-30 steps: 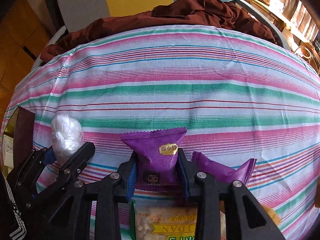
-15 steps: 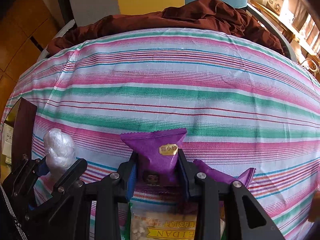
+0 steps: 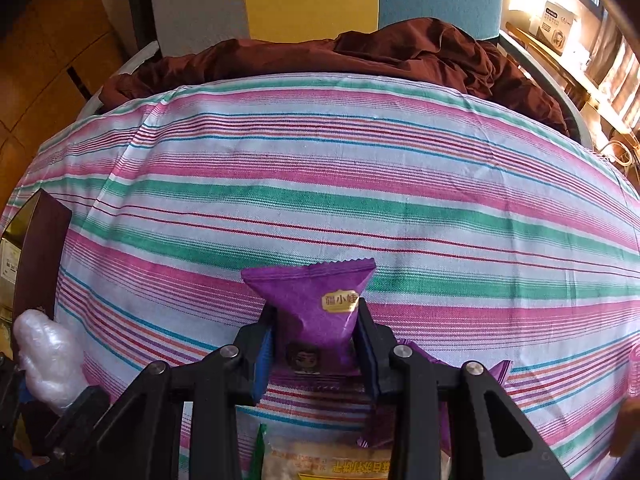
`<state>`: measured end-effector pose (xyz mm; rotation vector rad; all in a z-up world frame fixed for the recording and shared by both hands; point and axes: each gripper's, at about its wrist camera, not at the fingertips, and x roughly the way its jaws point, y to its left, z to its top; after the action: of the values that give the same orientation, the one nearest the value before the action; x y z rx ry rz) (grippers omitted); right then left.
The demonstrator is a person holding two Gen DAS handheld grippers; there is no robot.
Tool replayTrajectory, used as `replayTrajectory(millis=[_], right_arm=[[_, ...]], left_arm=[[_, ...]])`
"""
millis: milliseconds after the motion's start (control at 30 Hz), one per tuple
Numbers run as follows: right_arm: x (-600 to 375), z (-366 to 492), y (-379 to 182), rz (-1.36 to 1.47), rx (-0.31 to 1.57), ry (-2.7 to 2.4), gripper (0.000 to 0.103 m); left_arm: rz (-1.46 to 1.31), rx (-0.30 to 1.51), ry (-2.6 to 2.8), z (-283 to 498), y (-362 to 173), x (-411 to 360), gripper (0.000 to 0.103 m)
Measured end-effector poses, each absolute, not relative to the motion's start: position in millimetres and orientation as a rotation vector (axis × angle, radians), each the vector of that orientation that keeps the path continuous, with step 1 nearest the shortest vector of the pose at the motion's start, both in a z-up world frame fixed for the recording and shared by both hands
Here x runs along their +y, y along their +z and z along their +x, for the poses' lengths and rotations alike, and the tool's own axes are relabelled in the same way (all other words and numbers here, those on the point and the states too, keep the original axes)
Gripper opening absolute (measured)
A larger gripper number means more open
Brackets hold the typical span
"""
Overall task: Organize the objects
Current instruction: 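Carry the bag ball and purple packet toward the gold tray with both tools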
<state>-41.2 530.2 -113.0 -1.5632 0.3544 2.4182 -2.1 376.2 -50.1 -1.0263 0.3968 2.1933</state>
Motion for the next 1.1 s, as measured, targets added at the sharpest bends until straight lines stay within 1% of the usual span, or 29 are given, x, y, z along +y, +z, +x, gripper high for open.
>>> replayTrajectory(millis=[300,433,667,900,1000,1100], right_arm=[[530.0,-34.8,-111.2,-1.515,0.341,2.418,0.035],[529.4,-34.7,-113.5,-1.505,0.346,2.418,0.035],[531.1,-37.1,-109.6,-1.49,0.318,2.403,0.035],[532.7,-35.4,-108.1,-1.462,0.299,2.379,0.035],[534.7,-33.7,-106.3,-1.44,0.3,2.373,0.035],[535.6,-32.5,-101.9,-1.404,0.288,2.382,0.035]], left_arm=[[-0.964,0.335,2.244,8.1,-7.8,334.7,0.036],[-0.975,0.301,2.274,5.2,0.8,306.6,0.036],[-1.003,0.256,2.352,-2.5,2.4,250.8,0.036],[-1.07,0.172,2.482,-17.9,-0.9,170.3,0.036],[-1.112,0.12,2.557,-26.2,-4.9,129.8,0.036],[-1.164,0.023,2.623,-37.2,-8.8,91.0,0.036]])
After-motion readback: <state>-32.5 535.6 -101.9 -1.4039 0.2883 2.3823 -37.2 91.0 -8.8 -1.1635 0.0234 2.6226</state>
